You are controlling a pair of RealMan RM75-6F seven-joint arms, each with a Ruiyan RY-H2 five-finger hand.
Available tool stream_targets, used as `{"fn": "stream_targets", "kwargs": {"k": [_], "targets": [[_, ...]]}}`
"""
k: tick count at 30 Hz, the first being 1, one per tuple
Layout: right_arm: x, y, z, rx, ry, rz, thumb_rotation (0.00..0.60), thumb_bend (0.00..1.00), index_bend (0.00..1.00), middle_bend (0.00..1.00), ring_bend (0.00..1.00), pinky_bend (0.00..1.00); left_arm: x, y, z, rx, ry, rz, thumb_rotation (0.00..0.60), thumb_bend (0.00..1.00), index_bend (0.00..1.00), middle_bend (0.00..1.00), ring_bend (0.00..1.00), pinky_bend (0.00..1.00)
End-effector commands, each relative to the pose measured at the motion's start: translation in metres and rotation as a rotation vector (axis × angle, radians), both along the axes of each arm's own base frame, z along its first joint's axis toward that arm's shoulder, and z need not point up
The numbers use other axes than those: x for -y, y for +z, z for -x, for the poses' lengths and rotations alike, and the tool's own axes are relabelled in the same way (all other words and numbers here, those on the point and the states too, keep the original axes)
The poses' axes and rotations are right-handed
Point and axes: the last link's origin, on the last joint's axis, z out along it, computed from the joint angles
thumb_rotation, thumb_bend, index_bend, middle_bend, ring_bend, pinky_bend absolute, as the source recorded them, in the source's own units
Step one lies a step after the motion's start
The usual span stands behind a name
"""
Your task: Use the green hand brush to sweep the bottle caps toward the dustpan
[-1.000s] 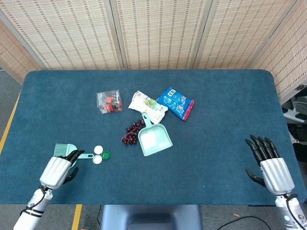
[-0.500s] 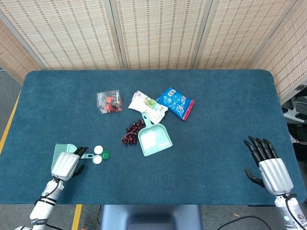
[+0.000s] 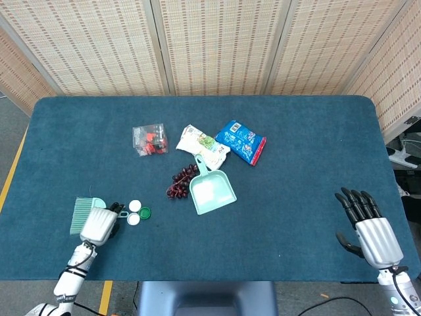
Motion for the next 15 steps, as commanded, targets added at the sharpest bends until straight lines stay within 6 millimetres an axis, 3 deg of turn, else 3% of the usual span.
{"fn": "stream_targets", "kwargs": {"k": [1, 15], "targets": [[0.000, 0.000, 0.000, -0.001, 0.000, -0.002, 0.600, 0.24, 0.00, 0.00, 0.00, 0.00, -0.002, -0.002, 0.000, -0.007, -0.007, -0.008, 0.600, 0.34, 0.34, 0.36, 0.68, 0.78], [-0.002, 0.000, -0.001, 0.002, -0.005, -0.008, 0.600, 0.24, 0.00, 0.00, 0.00, 0.00, -0.010, -0.004, 0.011, -0.062, 0.019, -0.031, 0.600, 0.35, 0.42, 0.43, 0.68, 0.78]]}}
